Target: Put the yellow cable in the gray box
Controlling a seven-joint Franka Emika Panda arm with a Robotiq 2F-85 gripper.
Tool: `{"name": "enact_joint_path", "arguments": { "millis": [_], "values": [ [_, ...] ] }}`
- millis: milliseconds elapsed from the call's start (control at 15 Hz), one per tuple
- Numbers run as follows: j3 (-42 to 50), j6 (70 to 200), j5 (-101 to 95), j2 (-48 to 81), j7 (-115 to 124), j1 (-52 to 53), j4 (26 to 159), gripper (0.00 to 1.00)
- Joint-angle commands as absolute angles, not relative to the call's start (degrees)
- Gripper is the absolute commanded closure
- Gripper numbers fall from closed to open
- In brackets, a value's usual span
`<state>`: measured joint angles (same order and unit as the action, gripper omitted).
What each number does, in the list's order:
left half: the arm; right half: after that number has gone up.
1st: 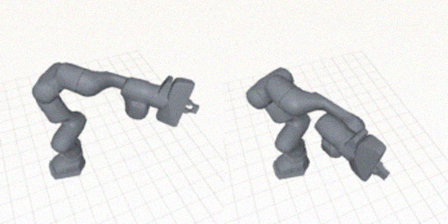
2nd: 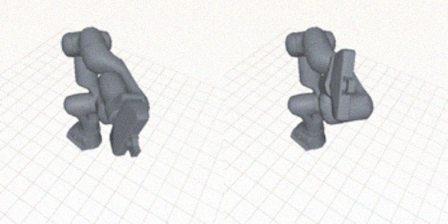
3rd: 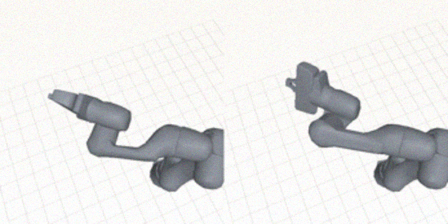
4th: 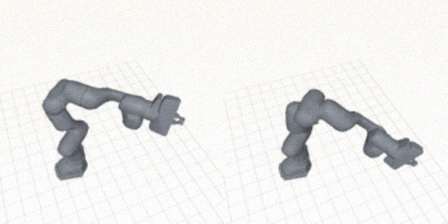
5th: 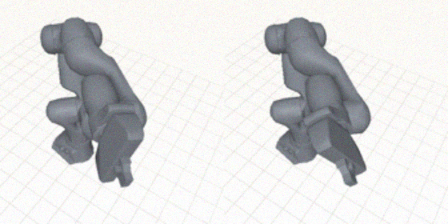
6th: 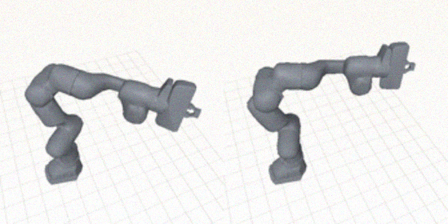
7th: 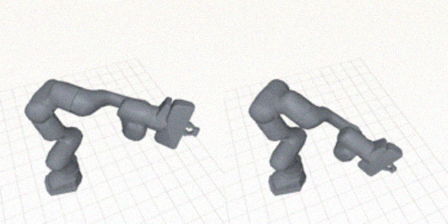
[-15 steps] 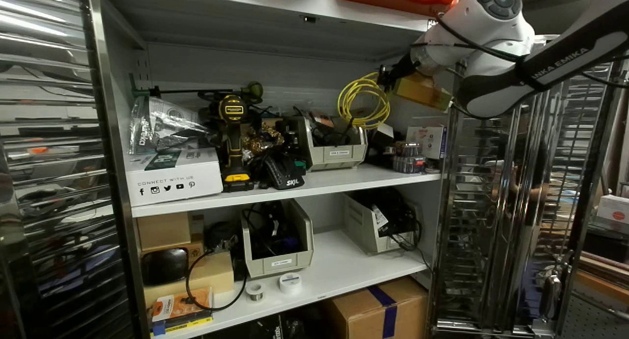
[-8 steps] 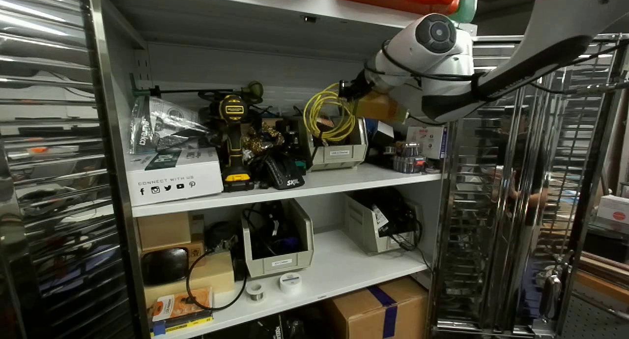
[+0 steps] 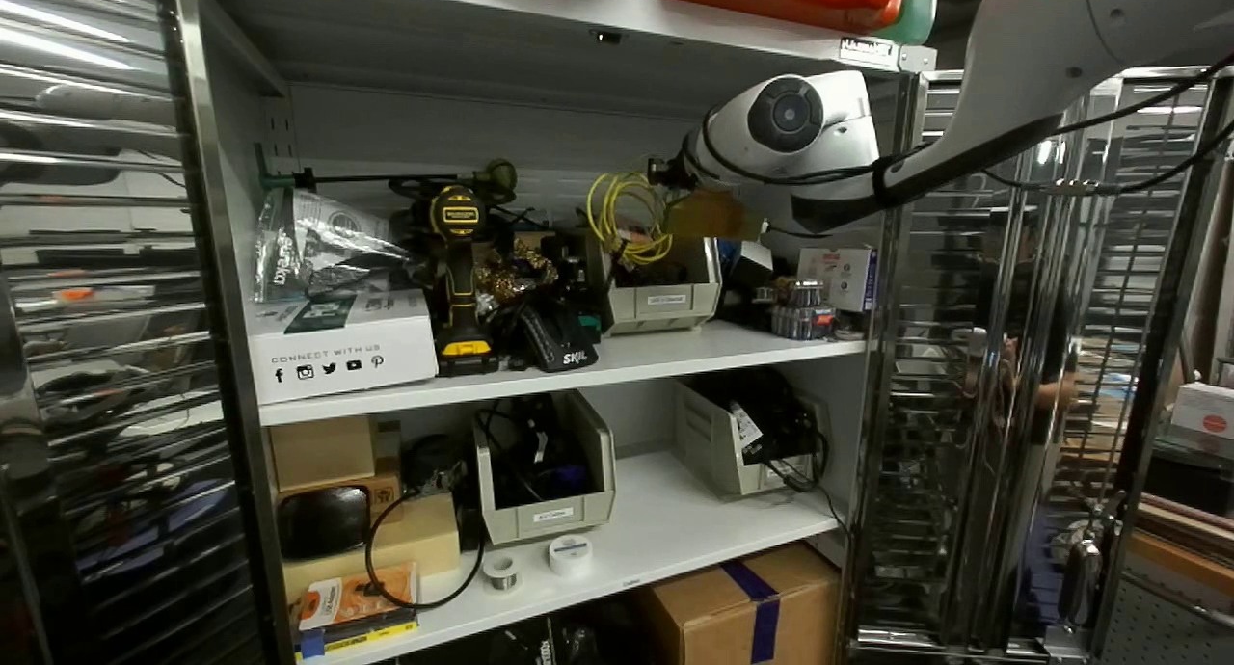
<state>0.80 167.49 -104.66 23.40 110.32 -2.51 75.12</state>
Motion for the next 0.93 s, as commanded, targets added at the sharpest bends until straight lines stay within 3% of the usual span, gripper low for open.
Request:
{"name": "enact_joint_path", "arguments": {
  "millis": [0, 533, 600, 733, 867],
  "values": [
    [1.17, 163.49, -108.64, 27.11, 115.54, -2.06, 68.38, 0.93],
    [1.1, 156.12, -104.97, 29.28, 108.39, -2.36, 68.32, 0.92],
    [1.12, 155.34, -105.02, 29.75, 108.05, -2.18, 68.03, 0.68],
    [0.7, 155.54, -102.76, 29.8, 105.06, -2.52, 68.96, 0.64],
    [0.0, 156.99, -98.63, 29.06, 101.51, -3.1, 70.57, 0.48]
  ]
}}
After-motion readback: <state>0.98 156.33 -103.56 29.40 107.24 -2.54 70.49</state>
